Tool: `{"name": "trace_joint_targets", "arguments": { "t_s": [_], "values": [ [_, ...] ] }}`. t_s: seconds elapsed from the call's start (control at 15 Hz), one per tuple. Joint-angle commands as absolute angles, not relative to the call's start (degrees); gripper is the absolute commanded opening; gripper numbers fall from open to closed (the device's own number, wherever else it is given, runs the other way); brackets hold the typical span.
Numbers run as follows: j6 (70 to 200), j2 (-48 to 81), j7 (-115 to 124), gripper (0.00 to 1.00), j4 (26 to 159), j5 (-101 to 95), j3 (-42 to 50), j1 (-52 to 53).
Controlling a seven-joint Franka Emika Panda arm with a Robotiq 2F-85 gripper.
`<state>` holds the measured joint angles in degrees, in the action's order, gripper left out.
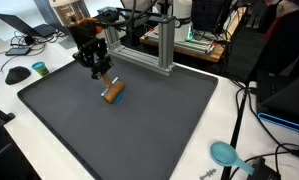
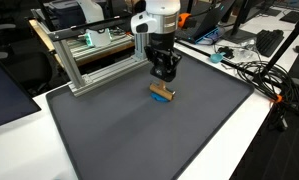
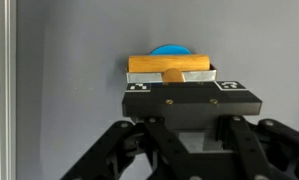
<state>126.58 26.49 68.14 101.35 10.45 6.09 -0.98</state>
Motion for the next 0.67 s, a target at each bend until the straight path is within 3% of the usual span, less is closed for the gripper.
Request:
{"name": "trace_joint_targets", "arguments": {
  "t_s": [0.0, 0.6],
  "values": [
    [133.9, 30.0, 67.0, 0.22, 103.7, 8.6, 7.8, -1.3],
    [134.6, 29.3, 60.6, 0.22, 103.5, 9.6, 6.5, -1.3]
  ]
}}
